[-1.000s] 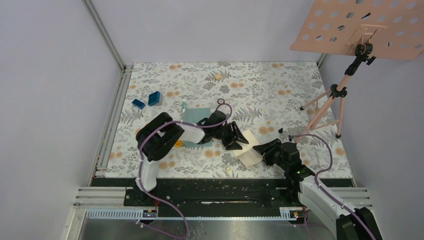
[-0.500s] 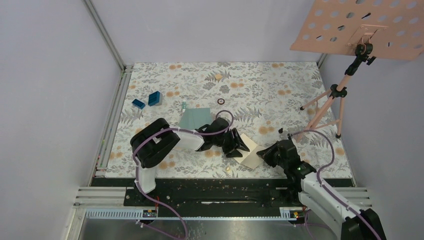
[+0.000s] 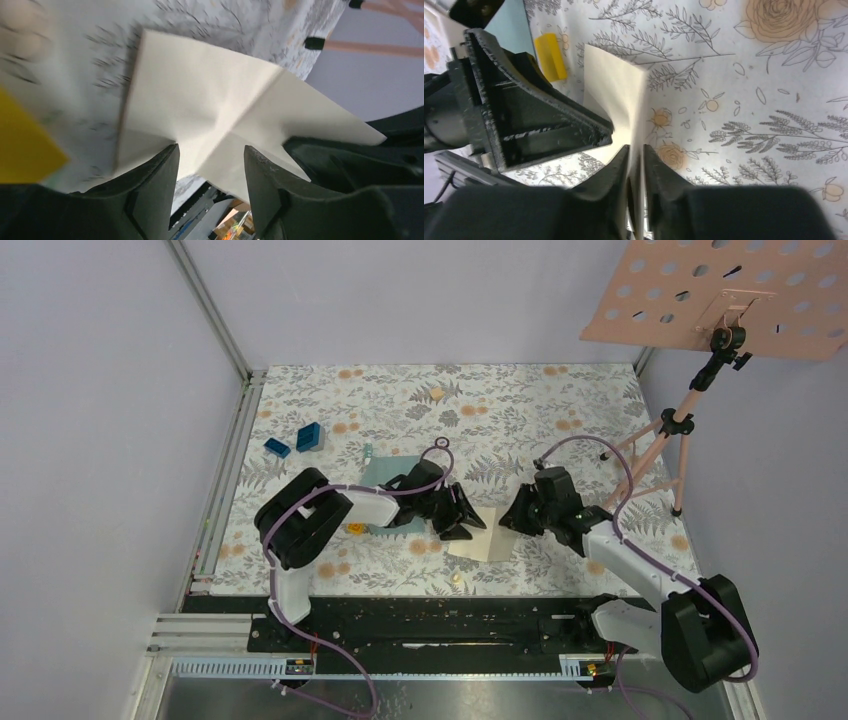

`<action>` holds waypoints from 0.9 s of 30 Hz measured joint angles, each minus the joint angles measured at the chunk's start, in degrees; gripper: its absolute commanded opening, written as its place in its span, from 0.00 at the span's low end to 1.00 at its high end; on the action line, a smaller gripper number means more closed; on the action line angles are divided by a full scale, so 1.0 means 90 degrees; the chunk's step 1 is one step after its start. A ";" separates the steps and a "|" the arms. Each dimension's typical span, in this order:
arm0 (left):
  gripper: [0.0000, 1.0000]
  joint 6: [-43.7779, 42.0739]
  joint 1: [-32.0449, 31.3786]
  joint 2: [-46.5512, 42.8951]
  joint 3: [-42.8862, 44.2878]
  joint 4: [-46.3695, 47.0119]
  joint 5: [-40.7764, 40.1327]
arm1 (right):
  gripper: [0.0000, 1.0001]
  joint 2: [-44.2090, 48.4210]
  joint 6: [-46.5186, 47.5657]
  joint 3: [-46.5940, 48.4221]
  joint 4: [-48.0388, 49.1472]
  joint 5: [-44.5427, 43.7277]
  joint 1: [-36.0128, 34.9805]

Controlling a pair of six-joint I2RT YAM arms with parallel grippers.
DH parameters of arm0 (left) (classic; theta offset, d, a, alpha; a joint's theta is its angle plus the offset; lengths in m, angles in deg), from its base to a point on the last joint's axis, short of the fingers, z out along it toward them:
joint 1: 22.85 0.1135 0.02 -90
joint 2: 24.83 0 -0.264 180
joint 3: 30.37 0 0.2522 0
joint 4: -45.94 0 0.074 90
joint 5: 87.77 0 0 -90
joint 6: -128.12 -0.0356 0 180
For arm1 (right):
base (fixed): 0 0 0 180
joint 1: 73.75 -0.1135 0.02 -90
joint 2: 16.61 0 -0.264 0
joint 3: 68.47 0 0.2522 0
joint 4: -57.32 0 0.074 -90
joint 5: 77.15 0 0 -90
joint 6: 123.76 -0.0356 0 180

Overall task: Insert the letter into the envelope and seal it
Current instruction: Fold the letter at the center of the board.

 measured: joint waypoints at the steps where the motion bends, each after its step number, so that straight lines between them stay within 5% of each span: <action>1: 0.52 -0.0068 0.0087 0.0012 0.0000 -0.0073 -0.0002 | 0.49 -0.0068 0.0034 0.0095 -0.0019 0.0015 0.0007; 6: 0.52 -0.0328 0.0277 0.0325 0.0413 -0.0454 0.0250 | 0.57 -0.0418 -0.0029 0.0306 -0.0131 0.0413 0.0107; 22: 0.52 -0.0282 0.0274 0.0503 0.0413 -0.0080 0.0491 | 0.48 0.1234 -0.1705 -0.1076 -0.0012 0.0279 0.0124; 25: 0.52 -0.0265 0.0277 0.0549 0.0413 0.0012 0.0561 | 0.38 0.1622 -0.1734 -0.1076 -0.0197 0.0046 0.0129; 27: 0.52 -0.0270 0.0277 0.0561 0.0413 0.0039 0.0580 | 0.19 0.1717 -0.1729 -0.1073 -0.0284 -0.0070 0.0129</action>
